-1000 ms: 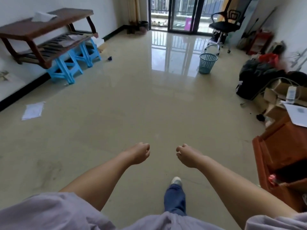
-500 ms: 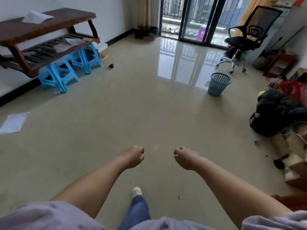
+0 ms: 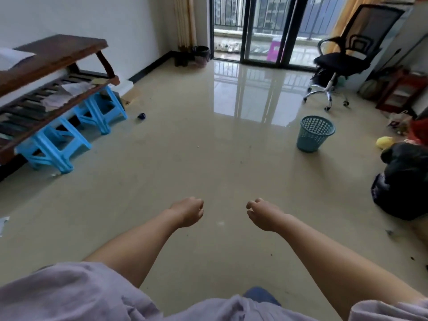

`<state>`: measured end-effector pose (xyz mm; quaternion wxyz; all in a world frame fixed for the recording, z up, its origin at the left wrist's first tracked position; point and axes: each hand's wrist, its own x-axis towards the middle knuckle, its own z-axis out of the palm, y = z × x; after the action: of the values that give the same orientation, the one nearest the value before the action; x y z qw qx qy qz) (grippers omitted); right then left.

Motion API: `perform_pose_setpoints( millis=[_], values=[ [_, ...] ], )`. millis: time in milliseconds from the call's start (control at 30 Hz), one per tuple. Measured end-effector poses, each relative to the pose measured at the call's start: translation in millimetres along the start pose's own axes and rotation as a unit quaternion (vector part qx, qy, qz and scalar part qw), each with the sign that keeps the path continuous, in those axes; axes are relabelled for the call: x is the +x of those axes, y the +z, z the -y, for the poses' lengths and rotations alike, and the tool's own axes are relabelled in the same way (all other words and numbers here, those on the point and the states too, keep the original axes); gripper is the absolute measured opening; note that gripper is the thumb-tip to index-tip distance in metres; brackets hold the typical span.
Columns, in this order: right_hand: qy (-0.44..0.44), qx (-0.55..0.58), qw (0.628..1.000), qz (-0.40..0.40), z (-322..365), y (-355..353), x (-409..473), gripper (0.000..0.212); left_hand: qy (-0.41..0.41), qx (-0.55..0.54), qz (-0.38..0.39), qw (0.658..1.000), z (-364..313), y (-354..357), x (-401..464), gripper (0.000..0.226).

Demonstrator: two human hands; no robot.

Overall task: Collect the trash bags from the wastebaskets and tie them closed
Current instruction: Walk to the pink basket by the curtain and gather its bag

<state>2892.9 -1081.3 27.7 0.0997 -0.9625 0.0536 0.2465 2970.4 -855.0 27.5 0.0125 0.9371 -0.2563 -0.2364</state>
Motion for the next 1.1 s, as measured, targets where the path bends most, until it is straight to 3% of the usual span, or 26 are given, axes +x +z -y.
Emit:
perform_pose_setpoints(
  millis=[200, 533, 867, 1100],
  values=[
    [0.019, 0.014, 1.000, 0.006, -45.6, -59.2, 117.6, 0.040, 0.041, 0.007, 0.011, 0.999, -2.1, -53.3, 140.1, 0.032],
    [-0.004, -0.043, 0.999, 0.015, -136.3, -211.9, 329.1, 0.040, -0.011, -0.022, -0.018, 1.000, -0.2, -169.9, 364.9, 0.033],
    [-0.027, -0.040, 0.998, 0.032, -167.6, -302.9, 536.0, 0.042, -0.020, -0.046, 0.020, 0.999, 32.6, -252.7, 574.2, 0.035],
    [-0.010, 0.003, 1.000, 0.024, -184.5, -405.2, 699.3, 0.042, 0.018, -0.023, 0.024, 0.999, 72.8, -362.2, 744.9, 0.036]
  ],
)
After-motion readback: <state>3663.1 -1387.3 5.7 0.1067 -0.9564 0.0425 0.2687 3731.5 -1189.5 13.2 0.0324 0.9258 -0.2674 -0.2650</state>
